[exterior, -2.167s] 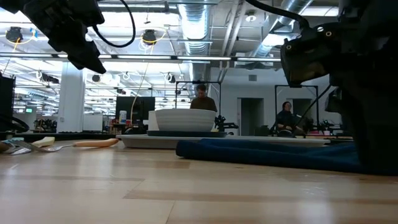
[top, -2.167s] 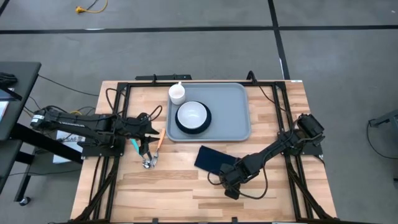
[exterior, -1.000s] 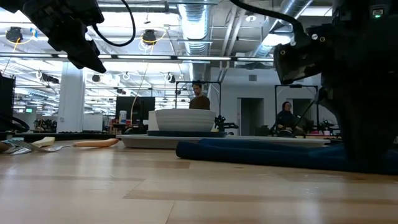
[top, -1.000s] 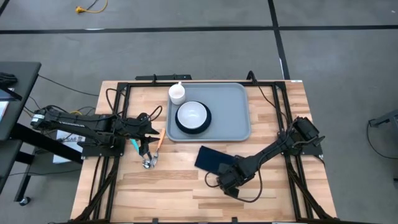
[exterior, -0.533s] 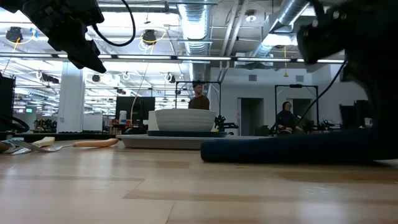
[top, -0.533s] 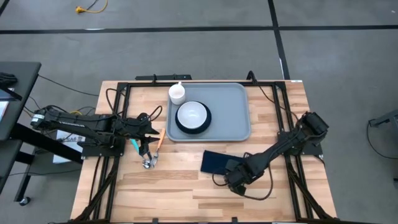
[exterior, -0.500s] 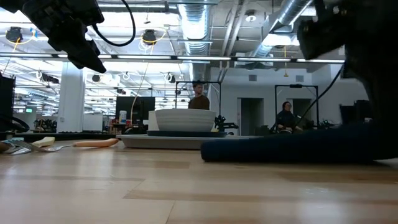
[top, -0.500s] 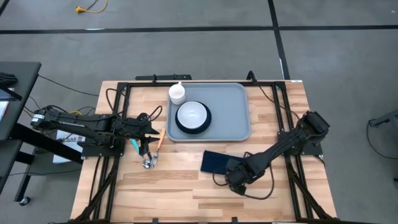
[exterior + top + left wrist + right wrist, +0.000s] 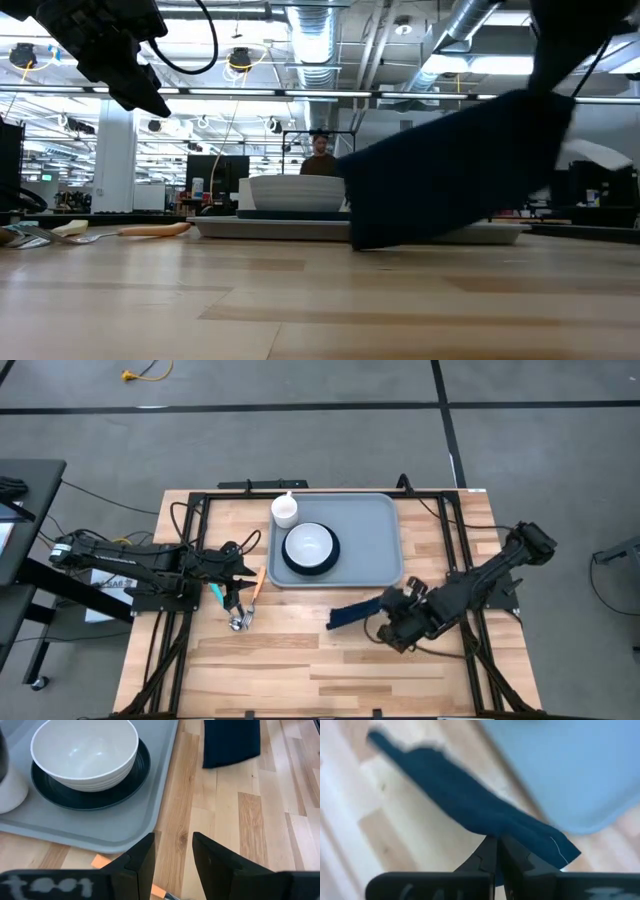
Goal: Set up tray
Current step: Put the dark blue table napkin to the right of the dark blue plate on the gray table tray
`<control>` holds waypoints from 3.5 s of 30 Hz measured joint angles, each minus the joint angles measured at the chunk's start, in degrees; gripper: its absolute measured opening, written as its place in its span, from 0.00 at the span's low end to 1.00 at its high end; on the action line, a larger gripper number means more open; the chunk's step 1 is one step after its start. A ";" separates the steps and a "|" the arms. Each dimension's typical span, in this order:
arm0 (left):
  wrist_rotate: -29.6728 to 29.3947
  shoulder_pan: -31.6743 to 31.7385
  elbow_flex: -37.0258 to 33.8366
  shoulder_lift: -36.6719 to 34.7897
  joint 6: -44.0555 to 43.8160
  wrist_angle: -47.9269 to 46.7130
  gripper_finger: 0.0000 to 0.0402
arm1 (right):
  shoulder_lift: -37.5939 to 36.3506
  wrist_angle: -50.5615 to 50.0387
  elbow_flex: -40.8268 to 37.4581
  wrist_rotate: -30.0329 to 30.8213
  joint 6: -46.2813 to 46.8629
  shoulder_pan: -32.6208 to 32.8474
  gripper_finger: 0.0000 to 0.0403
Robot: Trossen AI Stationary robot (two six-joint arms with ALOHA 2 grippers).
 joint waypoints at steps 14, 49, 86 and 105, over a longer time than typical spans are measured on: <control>-0.02 0.01 0.02 0.00 0.04 0.00 0.29 | -9.87 -11.20 0.07 13.72 2.33 -12.18 0.00; 0.17 0.00 0.02 0.00 4.04 -0.57 0.29 | 20.31 14.98 8.15 -4.65 -49.73 -66.52 0.00; 0.18 0.01 0.02 0.00 4.52 -1.31 0.29 | 22.01 4.76 8.15 -29.10 -29.89 -52.27 0.00; 0.48 -0.01 0.02 0.00 4.52 -1.84 0.29 | 22.01 8.77 8.15 -33.72 -34.93 -51.17 0.24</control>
